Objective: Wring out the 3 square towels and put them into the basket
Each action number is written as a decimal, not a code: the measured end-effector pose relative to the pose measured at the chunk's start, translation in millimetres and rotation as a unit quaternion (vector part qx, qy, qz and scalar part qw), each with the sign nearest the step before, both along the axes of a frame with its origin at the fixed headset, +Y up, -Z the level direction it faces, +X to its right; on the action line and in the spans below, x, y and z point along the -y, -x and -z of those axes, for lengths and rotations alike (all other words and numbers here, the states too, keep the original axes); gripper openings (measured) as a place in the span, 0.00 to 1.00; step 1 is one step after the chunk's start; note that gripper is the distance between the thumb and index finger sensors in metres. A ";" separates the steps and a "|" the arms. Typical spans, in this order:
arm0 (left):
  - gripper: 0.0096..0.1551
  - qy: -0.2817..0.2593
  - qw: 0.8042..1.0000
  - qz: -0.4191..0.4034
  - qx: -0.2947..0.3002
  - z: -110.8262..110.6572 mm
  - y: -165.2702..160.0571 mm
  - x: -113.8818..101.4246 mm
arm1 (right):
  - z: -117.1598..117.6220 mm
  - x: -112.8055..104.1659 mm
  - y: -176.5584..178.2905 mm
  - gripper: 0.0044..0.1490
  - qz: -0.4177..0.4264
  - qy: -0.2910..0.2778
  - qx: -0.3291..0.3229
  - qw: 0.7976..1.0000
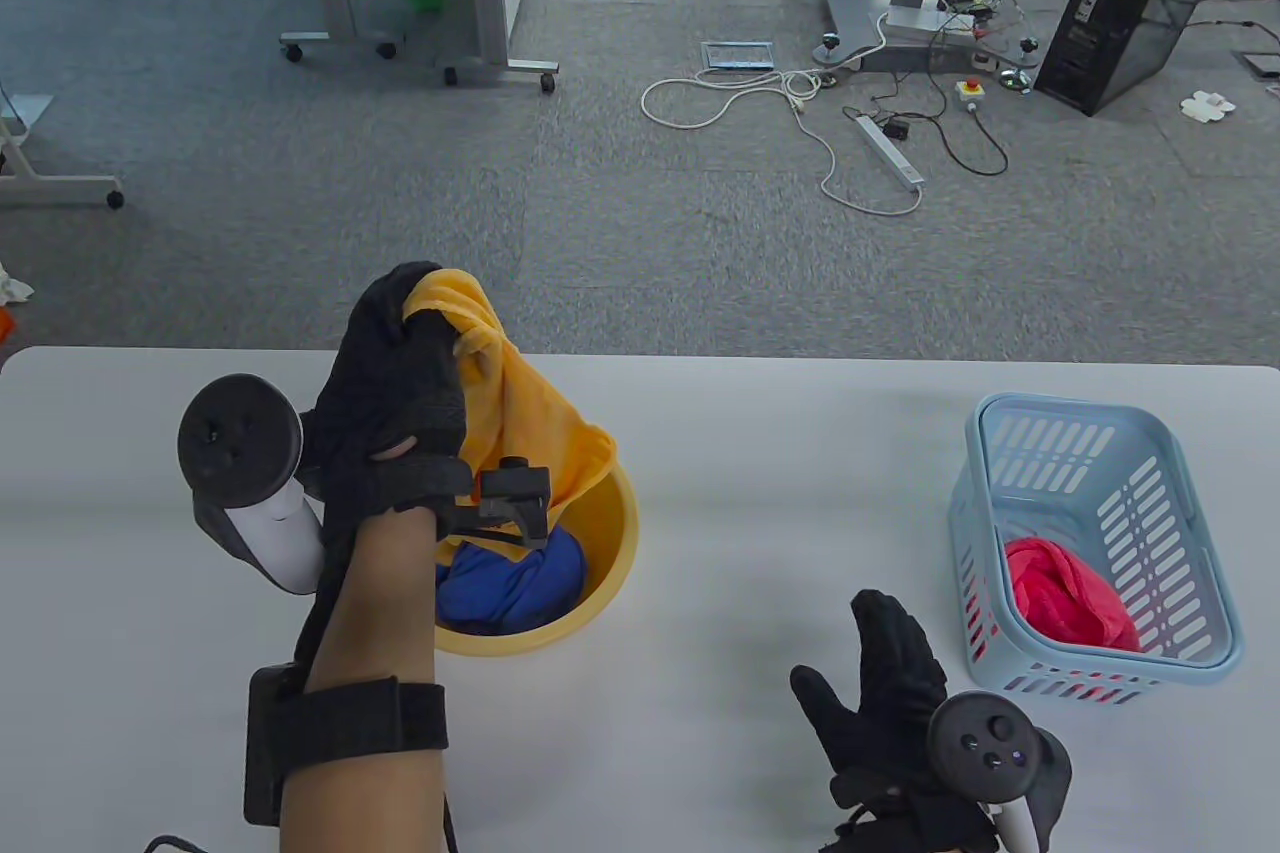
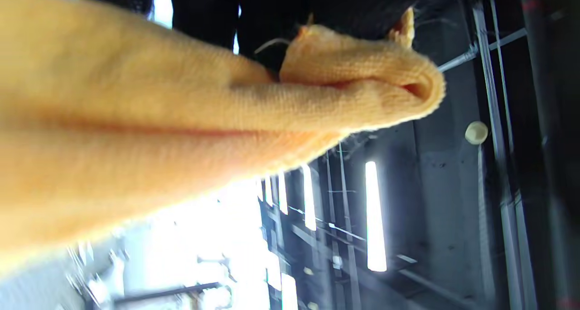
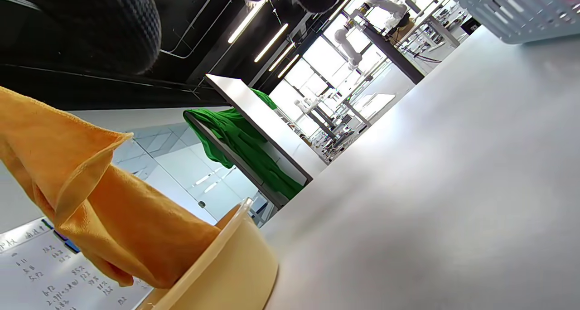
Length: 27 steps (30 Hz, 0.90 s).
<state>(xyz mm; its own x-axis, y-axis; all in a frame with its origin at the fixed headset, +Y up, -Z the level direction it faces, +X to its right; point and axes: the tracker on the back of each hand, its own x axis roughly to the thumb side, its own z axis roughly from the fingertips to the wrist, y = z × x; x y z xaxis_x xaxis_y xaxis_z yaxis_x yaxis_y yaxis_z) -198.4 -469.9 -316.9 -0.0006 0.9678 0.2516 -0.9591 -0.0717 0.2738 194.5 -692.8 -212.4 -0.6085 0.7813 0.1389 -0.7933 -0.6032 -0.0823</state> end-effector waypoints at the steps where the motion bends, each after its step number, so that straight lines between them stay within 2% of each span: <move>1: 0.24 -0.007 0.999 -0.031 0.019 0.6 -4.0 -0.2 | -0.1 -0.2 0.2 0.62 -0.001 0.000 -0.001 1.000; 3: 0.24 -0.032 0.995 -0.081 0.057 1.5 -14.9 -3.4 | 0.0 -0.3 0.3 0.62 0.000 -0.002 -0.001 1.000; 5: 0.24 -0.046 0.991 -0.094 0.083 0.8 -24.8 -7.4 | 0.0 -0.2 -0.4 0.62 0.003 -0.003 -0.001 1.000; 14: 0.24 -0.089 0.974 -0.099 0.181 -8.9 -74.9 -19.3 | -0.7 -1.5 -0.1 0.70 0.034 -0.028 -0.030 0.999; 24: 0.24 -0.077 0.959 -0.056 0.266 -13.9 -126.9 -11.8 | -3.4 -5.2 0.0 0.82 0.111 -0.032 -0.067 0.991; 27: 0.24 -0.067 0.952 -0.040 0.295 -16.2 -143.2 -3.5 | -5.8 -11.1 0.4 0.84 0.122 -0.056 -0.091 0.987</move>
<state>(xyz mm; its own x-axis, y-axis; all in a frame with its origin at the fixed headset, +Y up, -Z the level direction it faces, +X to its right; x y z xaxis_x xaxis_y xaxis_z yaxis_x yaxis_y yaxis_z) -55.2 -466.4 -300.7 -0.2526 0.9178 0.3062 -0.9334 -0.1479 -0.3269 194.1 -681.7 -206.6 -0.3615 0.8748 0.3227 -0.9214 -0.3881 0.0199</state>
